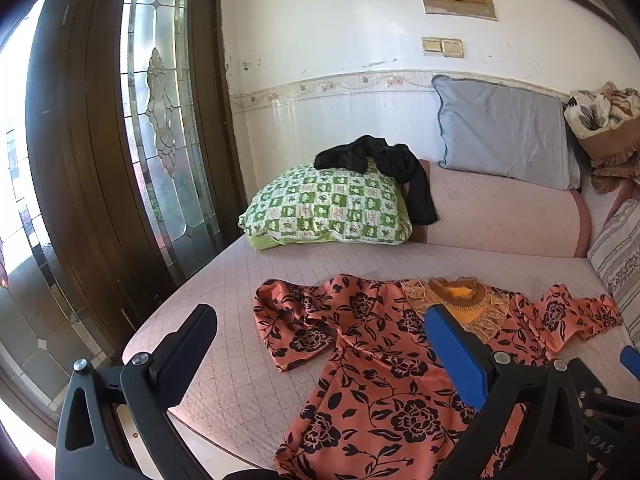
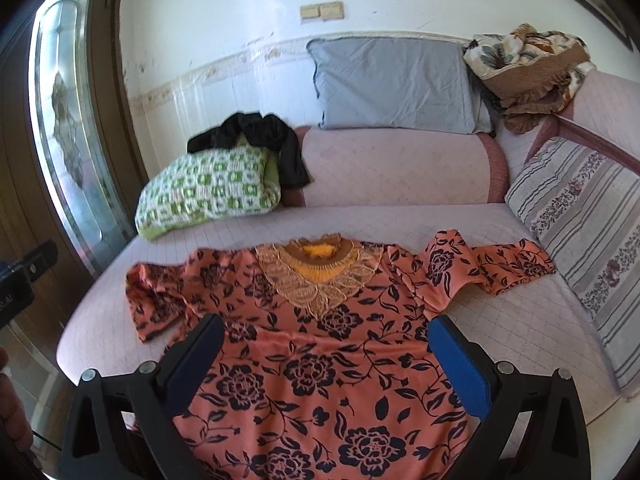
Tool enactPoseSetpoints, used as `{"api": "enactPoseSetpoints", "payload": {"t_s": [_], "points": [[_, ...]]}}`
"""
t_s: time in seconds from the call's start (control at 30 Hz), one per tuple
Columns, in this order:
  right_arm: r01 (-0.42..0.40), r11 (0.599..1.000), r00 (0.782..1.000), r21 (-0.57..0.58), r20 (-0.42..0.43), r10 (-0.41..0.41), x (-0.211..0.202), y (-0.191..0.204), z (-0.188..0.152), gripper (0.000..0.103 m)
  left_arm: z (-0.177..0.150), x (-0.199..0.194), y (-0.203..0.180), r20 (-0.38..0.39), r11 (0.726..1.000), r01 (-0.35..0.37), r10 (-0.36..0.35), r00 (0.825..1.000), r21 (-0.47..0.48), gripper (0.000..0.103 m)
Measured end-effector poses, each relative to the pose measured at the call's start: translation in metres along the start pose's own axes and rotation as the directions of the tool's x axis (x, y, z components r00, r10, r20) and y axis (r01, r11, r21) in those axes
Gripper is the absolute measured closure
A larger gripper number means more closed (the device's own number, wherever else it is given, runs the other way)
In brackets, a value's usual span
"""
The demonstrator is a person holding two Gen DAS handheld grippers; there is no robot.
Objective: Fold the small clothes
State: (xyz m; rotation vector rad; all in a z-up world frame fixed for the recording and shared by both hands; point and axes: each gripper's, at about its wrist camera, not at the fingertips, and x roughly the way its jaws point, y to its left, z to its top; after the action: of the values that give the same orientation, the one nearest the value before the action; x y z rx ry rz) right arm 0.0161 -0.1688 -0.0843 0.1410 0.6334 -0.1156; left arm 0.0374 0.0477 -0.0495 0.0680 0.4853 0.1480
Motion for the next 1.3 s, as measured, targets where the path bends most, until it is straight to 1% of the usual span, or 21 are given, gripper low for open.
{"api": "enactPoseSetpoints", "payload": {"t_s": [0.13,0.27,0.4,0.67,0.87,1.03,1.1,1.17,1.2,1.23,1.27,1.3], "points": [[0.013,0.999,1.000,-0.038,-0.005,-0.013,0.001,0.004,-0.003,0.000,-0.003,0.001,-0.012,-0.015,1.000,0.012,-0.012,1.000,0.024,0.000],[0.015,0.999,1.000,-0.052,-0.004,-0.015,0.000,0.003,-0.002,0.000,-0.004,0.000,-0.022,-0.018,0.998,0.025,-0.024,1.000,0.049,0.000],[0.026,0.998,1.000,-0.051,0.002,-0.026,0.001,-0.001,-0.001,0.000,-0.008,0.001,-0.032,-0.027,0.997,0.027,-0.025,0.999,0.075,0.000],[0.041,0.999,0.999,-0.027,-0.010,-0.042,0.012,-0.018,-0.001,0.000,-0.013,0.015,-0.052,-0.059,0.993,0.029,-0.023,0.998,0.115,0.000],[0.061,0.998,0.998,-0.011,-0.025,-0.061,0.030,-0.033,0.002,0.000,-0.017,0.041,-0.070,-0.097,0.989,0.042,-0.028,0.995,0.143,0.000],[0.078,0.997,0.996,0.015,-0.053,-0.078,0.065,-0.055,0.005,0.000,-0.030,0.081,-0.087,-0.165,0.985,0.082,-0.057,0.985,0.149,0.000],[0.068,0.997,0.996,0.042,-0.068,-0.065,0.086,-0.073,0.007,0.000,-0.040,0.105,-0.096,-0.194,0.982,0.120,-0.090,0.977,0.148,0.000],[0.058,0.991,0.995,0.117,-0.082,-0.048,0.111,-0.104,0.009,0.000,-0.055,0.138,-0.108,-0.255,0.975,0.169,-0.128,0.958,0.144,0.000],[0.061,0.985,0.995,0.164,-0.086,-0.047,0.125,-0.123,0.009,0.000,-0.063,0.157,-0.114,-0.295,0.972,0.187,-0.139,0.945,0.141,0.000],[0.073,0.972,0.995,0.222,-0.089,-0.054,0.141,-0.148,0.010,0.000,-0.074,0.177,-0.122,-0.342,0.970,0.201,-0.145,0.928,0.134,0.000],[0.087,0.960,0.994,0.267,-0.093,-0.064,0.153,-0.169,0.010,0.000,-0.084,0.195,-0.130,-0.385,0.968,0.212,-0.148,0.911,0.131,0.000],[0.102,0.942,0.992,0.321,-0.099,-0.074,0.168,-0.195,0.010,0.000,-0.093,0.210,-0.137,-0.418,0.967,0.217,-0.143,0.897,0.136,0.000]]}}
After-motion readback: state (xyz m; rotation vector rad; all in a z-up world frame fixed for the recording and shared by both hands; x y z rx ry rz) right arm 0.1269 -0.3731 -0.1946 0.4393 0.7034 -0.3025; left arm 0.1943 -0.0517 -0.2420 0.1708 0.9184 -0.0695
